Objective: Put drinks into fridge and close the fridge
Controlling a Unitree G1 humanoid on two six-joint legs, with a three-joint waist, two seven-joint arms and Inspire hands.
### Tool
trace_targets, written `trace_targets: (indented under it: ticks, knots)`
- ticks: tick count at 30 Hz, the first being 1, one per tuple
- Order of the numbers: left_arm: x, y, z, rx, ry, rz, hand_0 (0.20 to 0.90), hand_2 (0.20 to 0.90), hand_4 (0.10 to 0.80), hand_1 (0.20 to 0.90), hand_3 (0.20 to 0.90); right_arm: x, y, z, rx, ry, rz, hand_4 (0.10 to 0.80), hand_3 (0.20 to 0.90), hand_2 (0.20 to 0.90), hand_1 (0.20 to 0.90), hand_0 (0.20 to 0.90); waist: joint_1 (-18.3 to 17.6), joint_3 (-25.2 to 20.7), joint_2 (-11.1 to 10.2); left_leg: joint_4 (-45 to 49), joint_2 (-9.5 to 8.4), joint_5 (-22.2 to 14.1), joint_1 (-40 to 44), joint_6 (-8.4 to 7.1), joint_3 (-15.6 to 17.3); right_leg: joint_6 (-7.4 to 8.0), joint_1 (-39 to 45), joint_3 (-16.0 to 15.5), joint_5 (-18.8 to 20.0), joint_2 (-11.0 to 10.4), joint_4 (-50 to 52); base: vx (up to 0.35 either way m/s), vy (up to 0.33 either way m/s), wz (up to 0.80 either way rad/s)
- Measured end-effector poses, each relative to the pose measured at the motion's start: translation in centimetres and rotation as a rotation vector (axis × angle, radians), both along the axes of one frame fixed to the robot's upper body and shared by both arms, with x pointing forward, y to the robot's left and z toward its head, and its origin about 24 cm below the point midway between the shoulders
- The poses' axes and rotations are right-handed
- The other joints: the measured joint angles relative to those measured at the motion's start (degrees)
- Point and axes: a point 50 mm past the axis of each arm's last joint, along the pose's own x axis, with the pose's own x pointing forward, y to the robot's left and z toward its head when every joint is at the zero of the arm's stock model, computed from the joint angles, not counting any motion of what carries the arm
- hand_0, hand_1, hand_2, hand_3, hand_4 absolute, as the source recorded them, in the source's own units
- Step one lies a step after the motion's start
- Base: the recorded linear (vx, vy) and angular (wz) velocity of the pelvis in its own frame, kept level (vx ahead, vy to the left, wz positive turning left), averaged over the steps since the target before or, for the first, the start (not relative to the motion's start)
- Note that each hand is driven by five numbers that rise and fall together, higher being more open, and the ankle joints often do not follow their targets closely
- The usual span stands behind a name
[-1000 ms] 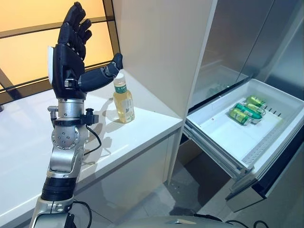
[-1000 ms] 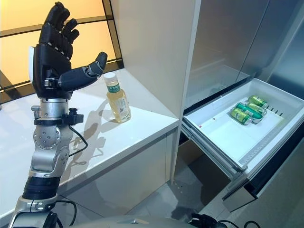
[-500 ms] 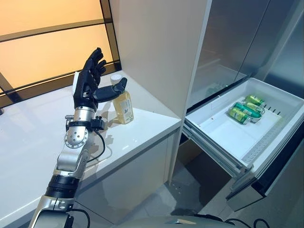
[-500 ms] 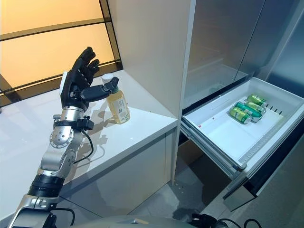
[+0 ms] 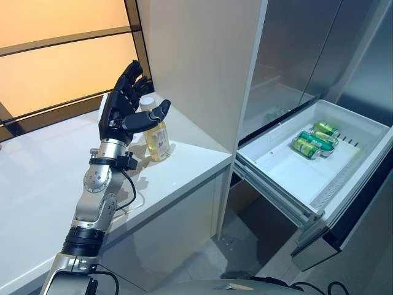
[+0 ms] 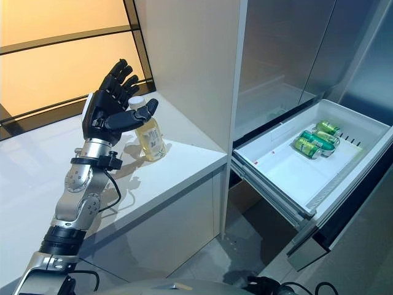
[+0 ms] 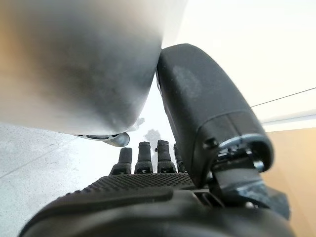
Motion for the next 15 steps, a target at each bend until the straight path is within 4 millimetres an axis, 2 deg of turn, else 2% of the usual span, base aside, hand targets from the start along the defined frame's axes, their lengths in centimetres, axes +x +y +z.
trace_targets:
  ticks: [5, 15]
  knots:
    - [0.1, 0.8, -1.8, 0.023, 0.075, 0.057, 0.900, 0.900, 0.800, 0.900, 0.900, 0.0, 0.0, 0.0, 0.001, 0.005, -0.001, 0.800, 0.900, 0.900, 0.900, 0.900, -0.1, 0.1, -0.1, 0.0, -0.01, 0.0, 0.1, 0.01, 0.1, 0.00, 0.1, 0.1, 0.0, 0.0, 0.0, 0.000, 0.000, 0.00]
    - [0.1, 1.2, -3.7, 0.066, 0.155, 0.124, 0.900, 0.900, 0.800, 0.900, 0.900, 0.2, 0.1, 0.0, 0.010, 0.003, 0.011, 0.800, 0.900, 0.900, 0.900, 0.900, -0.7, 0.2, 0.0, 0.0, 0.04, -0.1, 0.5, 0.04, 0.6, 0.01, 0.2, 0.6, 0.0, 0.0, 0.0, 0.005, 0.001, -0.01]
